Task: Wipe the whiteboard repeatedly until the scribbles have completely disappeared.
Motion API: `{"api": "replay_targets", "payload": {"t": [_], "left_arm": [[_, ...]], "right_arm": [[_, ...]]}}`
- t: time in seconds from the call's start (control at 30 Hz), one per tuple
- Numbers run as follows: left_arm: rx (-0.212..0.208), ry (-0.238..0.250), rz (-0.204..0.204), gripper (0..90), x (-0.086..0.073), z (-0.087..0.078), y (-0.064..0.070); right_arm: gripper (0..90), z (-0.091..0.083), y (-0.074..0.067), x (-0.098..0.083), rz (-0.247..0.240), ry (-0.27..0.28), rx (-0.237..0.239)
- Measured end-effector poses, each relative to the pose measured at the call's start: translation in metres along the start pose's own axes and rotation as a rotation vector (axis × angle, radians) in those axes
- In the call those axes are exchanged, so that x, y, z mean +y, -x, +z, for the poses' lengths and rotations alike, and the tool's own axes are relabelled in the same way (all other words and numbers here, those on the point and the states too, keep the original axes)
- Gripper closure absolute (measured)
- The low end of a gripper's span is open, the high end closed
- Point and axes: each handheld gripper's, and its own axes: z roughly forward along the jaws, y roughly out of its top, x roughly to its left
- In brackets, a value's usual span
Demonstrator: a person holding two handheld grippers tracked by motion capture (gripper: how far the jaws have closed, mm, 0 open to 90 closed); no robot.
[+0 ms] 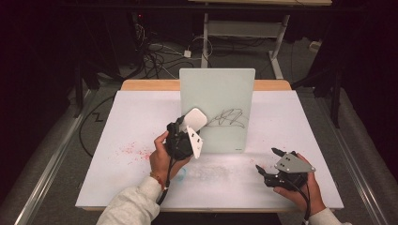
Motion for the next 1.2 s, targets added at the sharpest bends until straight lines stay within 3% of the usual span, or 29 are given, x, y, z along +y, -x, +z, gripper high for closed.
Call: {"api": "replay_targets", "payload": {"t": [0.4,0.6,1.2], "left_arm": [[0.013,0.055,0.055,29.1,0.039,0.015,0.054],[0.007,0.064,0.047,29.1,0.048,0.018,0.062],[-0.082,0.09,0.153,29.1,0.068,0.026,0.1]], "right_arm": [[22.8,0.001,0.0,-0.001,0.001,0.0,0.006],[22.8,0.001,0.0,-0.001,0.003,-0.001,0.008],[22.8,0.001,-0.001,-0.001,-0.003,-0.003,0.014]]}}
